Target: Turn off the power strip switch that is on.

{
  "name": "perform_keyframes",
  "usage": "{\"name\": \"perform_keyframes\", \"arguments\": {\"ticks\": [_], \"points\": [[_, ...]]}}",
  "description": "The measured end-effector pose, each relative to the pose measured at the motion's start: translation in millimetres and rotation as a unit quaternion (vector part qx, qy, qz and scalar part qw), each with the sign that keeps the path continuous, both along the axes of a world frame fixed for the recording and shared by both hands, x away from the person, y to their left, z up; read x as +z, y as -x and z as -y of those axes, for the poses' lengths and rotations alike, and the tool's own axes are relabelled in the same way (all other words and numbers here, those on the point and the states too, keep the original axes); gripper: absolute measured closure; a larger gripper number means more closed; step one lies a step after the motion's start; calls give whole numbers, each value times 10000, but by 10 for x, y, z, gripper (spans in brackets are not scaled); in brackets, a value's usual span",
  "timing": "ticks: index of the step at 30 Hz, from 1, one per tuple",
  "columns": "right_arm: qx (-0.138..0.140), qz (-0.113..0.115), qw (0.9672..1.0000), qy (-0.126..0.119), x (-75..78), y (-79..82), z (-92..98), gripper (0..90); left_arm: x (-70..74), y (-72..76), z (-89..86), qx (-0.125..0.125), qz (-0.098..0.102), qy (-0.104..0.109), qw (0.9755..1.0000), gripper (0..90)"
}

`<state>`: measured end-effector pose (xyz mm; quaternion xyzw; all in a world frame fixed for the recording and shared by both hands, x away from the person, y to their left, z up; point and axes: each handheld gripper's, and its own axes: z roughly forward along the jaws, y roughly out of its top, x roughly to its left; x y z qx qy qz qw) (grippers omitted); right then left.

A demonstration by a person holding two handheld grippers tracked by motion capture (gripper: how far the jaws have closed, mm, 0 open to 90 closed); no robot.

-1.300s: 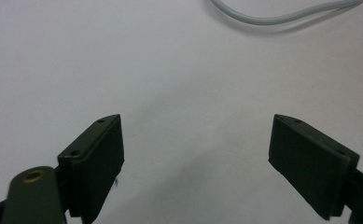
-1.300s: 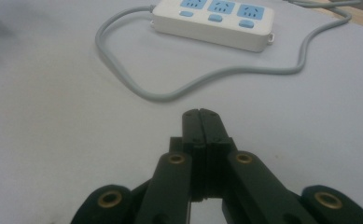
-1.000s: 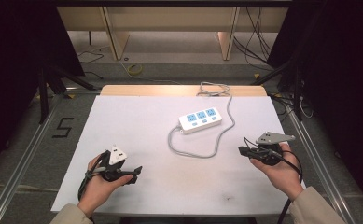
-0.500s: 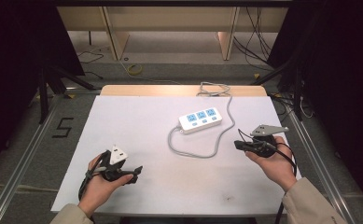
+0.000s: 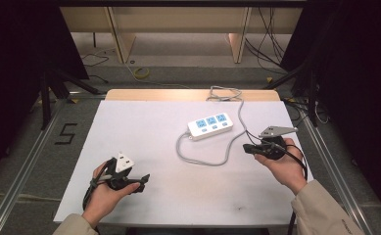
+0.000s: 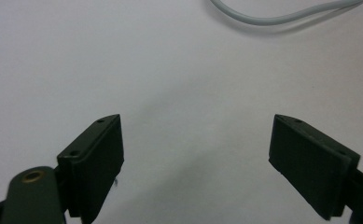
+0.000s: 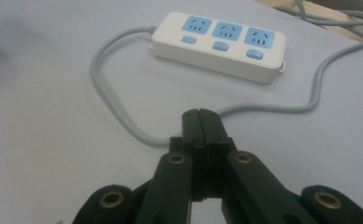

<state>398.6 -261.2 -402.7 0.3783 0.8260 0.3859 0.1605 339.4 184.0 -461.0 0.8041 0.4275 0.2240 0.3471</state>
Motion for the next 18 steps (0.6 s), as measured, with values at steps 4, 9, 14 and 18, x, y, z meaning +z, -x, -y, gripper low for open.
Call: {"name": "perform_keyframes", "arguments": {"ticks": [4,9,14,18], "points": [[26,-20,10000,21,8,-28,-24,900,-1,0,2,-1,-1,6,10000,177],[52,-53,10000,39,15,-83,-73,900,-2,0,1,15,-10,18,10000,178],[66,-85,9999,66,10,-114,-103,900,-1,-1,4,1,-8,13,10000,177],[69,-86,9999,90,25,-156,-133,900,-1,-1,5,3,-14,11,10000,177]]}}
